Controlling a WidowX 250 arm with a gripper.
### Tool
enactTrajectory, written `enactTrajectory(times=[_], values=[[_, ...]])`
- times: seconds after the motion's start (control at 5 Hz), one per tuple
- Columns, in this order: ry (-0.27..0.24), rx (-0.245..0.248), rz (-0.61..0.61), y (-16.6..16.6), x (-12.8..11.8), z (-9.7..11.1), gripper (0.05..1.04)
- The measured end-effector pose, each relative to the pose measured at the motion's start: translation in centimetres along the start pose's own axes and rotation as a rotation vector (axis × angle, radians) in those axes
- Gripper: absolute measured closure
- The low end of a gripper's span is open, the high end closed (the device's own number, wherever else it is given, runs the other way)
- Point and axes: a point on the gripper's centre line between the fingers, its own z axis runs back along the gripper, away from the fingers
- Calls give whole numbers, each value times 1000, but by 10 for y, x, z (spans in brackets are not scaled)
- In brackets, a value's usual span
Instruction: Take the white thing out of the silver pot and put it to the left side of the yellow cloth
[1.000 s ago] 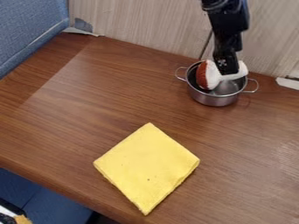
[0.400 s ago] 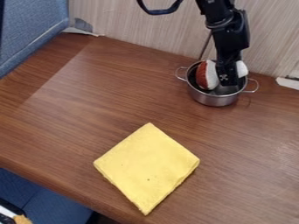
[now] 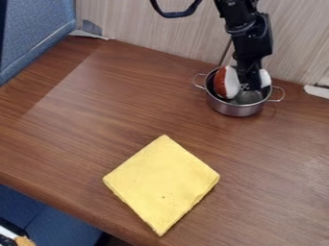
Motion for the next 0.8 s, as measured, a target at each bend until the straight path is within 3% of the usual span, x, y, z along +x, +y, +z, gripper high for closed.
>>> enactTrajectory(times=[0.4,0.8], values=[[5,6,2,-4,0,8,857],[-18,68,-13,-10,14,56,858]])
